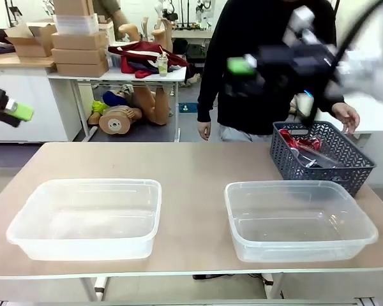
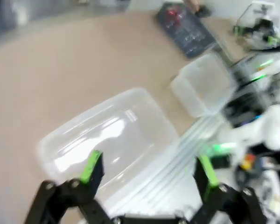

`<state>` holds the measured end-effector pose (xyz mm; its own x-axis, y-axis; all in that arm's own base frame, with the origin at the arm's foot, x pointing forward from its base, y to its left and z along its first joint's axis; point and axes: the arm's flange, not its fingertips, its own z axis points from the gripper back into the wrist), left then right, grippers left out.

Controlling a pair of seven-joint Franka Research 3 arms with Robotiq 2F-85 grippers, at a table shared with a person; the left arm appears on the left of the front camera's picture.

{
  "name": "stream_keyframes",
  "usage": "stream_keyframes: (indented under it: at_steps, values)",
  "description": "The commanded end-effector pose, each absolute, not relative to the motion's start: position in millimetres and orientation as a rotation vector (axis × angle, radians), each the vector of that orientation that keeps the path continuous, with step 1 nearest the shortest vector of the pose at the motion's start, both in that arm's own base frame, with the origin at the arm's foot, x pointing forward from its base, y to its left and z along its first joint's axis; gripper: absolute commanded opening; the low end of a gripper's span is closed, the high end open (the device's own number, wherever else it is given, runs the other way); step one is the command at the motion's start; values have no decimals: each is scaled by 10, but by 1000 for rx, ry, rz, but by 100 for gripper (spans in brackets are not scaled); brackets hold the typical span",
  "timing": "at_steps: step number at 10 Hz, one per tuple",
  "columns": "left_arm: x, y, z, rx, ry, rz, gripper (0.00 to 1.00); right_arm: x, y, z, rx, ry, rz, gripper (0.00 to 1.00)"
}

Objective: Sort the waste into each basket.
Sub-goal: Pick up the Organizing box on the left side of the table and lift it.

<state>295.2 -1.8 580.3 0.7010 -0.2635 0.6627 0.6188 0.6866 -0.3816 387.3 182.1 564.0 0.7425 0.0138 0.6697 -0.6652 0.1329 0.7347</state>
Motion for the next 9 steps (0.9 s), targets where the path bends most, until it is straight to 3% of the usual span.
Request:
stream_keyframes:
  at_steps: [1,3,5,6,7,8,9]
  values:
    - [2811,11,5914,-289,-470,-483,100,4272,2493,6284,1150,-372,592,100]
    - [2694,75,5770,-219,-451,-432,100,4642,3333,6166,763,-164,531,100]
    - [2623,198,5689,-275,-532,-370,100,4974,3889,5533,395,78,438,100]
    - [2742,113,5796,-196,-472,-442,100,4975,4062,5276,356,179,526,100]
    - [2742,113,5796,-196,-472,-442,100,4972,3880,5405,462,89,527,100]
    - [2742,113,5796,-196,-472,-442,100,4813,3785,5179,652,-140,491,100]
    - [2742,113,5796,-196,-472,-442,100,4813,3785,5179,652,-140,491,100]
